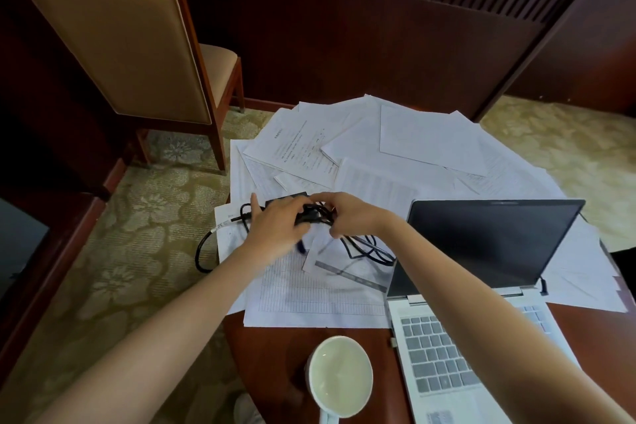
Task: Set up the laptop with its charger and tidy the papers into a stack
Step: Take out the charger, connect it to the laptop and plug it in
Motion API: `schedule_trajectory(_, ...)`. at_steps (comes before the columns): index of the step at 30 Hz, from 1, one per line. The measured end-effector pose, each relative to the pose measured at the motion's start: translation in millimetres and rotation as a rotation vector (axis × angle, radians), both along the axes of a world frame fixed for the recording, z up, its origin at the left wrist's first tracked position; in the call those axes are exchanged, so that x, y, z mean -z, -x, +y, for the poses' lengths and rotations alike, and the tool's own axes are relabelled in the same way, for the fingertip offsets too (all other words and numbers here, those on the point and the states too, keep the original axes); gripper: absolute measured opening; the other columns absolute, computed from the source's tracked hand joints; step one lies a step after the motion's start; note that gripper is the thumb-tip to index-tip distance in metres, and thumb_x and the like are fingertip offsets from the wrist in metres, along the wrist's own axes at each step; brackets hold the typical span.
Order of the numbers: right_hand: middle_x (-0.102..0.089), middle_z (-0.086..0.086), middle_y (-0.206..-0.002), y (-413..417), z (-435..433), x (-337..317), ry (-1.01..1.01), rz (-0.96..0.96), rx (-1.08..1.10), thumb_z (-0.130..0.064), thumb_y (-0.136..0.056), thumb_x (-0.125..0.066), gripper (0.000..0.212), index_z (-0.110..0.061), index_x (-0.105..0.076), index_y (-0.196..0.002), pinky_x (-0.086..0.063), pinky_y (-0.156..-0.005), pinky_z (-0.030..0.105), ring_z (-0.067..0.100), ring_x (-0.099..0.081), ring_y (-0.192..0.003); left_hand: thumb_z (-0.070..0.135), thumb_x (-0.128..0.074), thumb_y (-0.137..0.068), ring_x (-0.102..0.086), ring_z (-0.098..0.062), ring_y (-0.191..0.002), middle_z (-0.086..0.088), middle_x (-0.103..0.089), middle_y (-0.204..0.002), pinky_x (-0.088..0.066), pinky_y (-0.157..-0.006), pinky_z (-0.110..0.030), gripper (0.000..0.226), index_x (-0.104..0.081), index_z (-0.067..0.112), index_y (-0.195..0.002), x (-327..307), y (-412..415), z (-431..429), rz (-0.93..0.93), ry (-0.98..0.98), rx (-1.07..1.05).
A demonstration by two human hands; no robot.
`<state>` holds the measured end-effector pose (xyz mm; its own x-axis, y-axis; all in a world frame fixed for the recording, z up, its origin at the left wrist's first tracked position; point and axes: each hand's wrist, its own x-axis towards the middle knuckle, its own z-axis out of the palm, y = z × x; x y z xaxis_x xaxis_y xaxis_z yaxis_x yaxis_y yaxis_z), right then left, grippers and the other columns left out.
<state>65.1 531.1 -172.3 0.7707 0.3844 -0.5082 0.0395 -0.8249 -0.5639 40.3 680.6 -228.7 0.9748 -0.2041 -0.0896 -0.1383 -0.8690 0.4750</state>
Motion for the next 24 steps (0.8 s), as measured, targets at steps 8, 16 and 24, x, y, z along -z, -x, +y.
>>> schedule_trajectory(8, -0.064, 0.013, -0.118, 11, -8, -4, 0.169, -0.541, 0.119, 0.013, -0.080, -0.038, 0.064, -0.010, -0.042, -0.139, -0.047, -0.089, 0.037, 0.033, -0.057, -0.108, 0.019, -0.039, -0.098, -0.058, -0.020, -0.080, -0.006, -0.067, -0.101, -0.040, -0.070, -0.030, 0.020, -0.057, 0.019, -0.108, -4, -38, 26, 0.114, 0.145, -0.026)
schedule_trajectory(16, -0.054, 0.001, -0.041, 17, -12, -39, -0.532, -0.272, 0.474, 0.024, -0.064, -0.026, 0.052, -0.011, -0.064, -0.068, -0.046, -0.049, 0.018, 0.008, -0.050, -0.042, 0.014, -0.058, -0.089, -0.042, -0.016, -0.123, -0.004, -0.043, -0.133, -0.030, -0.093, -0.020, 0.045, -0.042, 0.020, -0.131, -25, -26, 37, 0.100, 0.292, -0.047)
schedule_trajectory(24, -0.056, 0.000, -0.045, 4, 42, -54, -0.968, -0.061, 0.697, 0.030, -0.062, -0.015, 0.057, -0.006, -0.056, -0.076, -0.040, -0.043, 0.014, 0.011, -0.053, -0.047, 0.005, -0.072, -0.078, -0.046, -0.004, -0.120, 0.008, -0.048, -0.128, -0.042, -0.091, -0.013, 0.065, -0.039, 0.042, -0.120, -40, 22, 29, 0.527, 0.764, 0.225)
